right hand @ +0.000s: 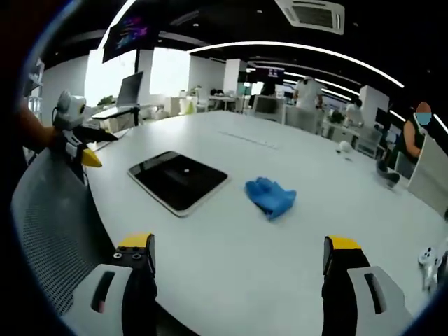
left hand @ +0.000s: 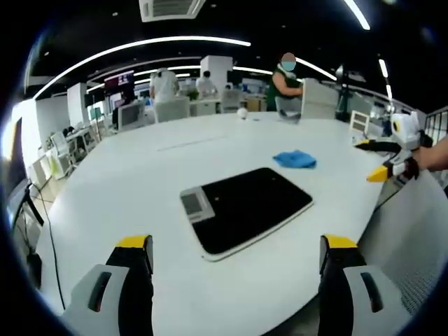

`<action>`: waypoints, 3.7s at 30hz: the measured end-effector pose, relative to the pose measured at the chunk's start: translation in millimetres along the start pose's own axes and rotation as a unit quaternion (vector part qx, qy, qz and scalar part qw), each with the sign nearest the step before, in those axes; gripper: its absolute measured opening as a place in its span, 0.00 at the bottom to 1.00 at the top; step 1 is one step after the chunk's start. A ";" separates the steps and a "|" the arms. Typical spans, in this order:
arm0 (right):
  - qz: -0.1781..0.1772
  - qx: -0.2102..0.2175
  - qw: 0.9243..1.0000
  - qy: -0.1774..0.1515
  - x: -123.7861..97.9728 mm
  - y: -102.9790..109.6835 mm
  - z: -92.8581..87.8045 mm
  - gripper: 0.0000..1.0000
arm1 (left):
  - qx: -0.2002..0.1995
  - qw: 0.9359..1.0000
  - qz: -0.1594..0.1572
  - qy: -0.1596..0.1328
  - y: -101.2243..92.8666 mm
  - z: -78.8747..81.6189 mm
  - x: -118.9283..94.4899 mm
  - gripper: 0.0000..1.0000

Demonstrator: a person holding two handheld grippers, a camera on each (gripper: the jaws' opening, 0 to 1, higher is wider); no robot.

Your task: Wipe the mirror surface with the cleaning cloth until all visible marks leave the cleaned area.

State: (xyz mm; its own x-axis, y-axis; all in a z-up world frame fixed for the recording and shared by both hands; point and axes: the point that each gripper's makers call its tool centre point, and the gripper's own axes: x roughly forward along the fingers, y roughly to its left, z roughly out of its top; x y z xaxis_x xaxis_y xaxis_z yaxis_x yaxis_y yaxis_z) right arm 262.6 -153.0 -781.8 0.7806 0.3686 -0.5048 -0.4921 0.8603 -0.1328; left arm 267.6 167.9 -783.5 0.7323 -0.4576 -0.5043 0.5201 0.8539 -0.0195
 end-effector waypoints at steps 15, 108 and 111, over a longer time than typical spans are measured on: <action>-0.007 0.009 1.000 0.007 0.7 0.2 -3.4 1.00 | 0.006 1.000 -0.006 -0.003 0.9 -0.7 1.5 1.00; 0.053 -0.014 0.998 0.043 154.3 -71.8 38.4 0.51 | -0.004 0.999 -0.025 0.030 -10.3 -9.3 6.4 1.00; 0.054 -0.004 0.997 0.050 162.8 -72.8 31.2 0.50 | -0.006 0.999 -0.026 0.032 -10.6 -10.2 6.5 1.00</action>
State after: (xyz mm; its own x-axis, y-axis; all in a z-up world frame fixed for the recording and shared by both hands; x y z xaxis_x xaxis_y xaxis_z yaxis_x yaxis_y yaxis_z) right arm 437.5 -144.7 -827.7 0.6806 0.4227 -0.5985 -0.5754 0.8140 -0.0794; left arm 262.3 158.4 -795.4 0.6752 -0.4849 -0.5558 0.5506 0.8328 -0.0578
